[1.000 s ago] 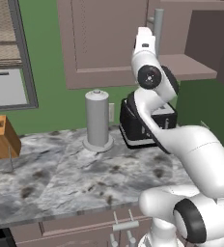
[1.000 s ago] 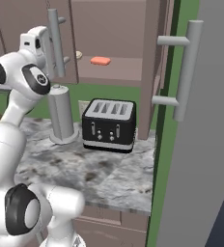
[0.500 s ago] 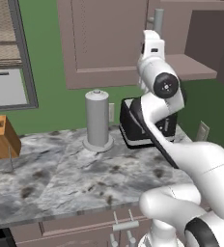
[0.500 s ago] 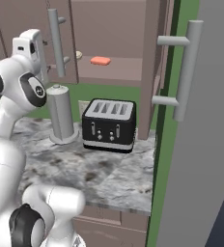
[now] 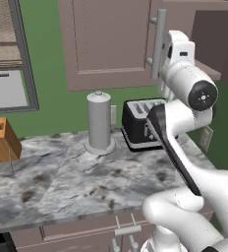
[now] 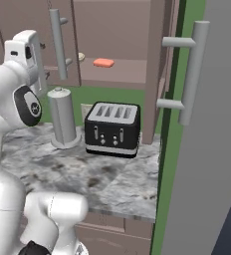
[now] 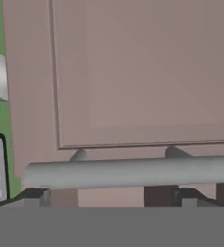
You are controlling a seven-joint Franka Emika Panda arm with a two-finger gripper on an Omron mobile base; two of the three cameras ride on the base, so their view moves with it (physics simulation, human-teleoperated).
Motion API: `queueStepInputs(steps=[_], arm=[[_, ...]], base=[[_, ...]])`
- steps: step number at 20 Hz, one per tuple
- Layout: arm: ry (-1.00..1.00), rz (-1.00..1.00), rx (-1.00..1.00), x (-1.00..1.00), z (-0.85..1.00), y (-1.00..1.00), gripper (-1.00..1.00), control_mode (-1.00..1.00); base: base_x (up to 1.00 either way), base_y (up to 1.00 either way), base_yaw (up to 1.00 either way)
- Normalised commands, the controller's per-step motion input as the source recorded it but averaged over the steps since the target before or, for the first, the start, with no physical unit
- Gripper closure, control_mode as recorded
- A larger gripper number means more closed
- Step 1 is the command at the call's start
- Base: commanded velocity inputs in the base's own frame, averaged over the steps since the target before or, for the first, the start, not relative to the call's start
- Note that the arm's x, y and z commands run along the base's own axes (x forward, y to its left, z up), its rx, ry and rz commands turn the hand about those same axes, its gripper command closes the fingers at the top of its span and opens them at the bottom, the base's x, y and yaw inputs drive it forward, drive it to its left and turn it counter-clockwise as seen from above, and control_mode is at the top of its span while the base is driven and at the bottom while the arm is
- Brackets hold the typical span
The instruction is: Pick up the bar soap and dish brush from the sink, and place them back in the cabinet, and close the cabinet doors.
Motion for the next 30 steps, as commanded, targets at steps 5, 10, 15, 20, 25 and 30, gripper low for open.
queueStepInputs(steps=[5,10,15,20,25,30], arm=[[0.03,0.0,0.0,-0.62,0.09,-0.37,-1.0,-1.0],[0.06,0.0,0.0,-0.49,0.05,-0.51,-1.0,-1.0],[0.07,0.0,0.0,-0.61,0.06,-0.34,-1.0,-1.0],[0.04,0.01,0.0,-0.63,0.06,-0.03,-1.0,-1.0],[0.02,0.05,0.0,-0.53,0.08,-0.03,-1.0,-1.0],[0.03,0.07,0.0,-0.47,0.01,-0.04,-1.0,-1.0]], base=[[0.0,0.0,0.0],[0.0,0.0,0.0],[0.0,0.0,0.0],[0.0,0.0,0.0],[0.0,0.0,0.0],[0.0,0.0,0.0]])
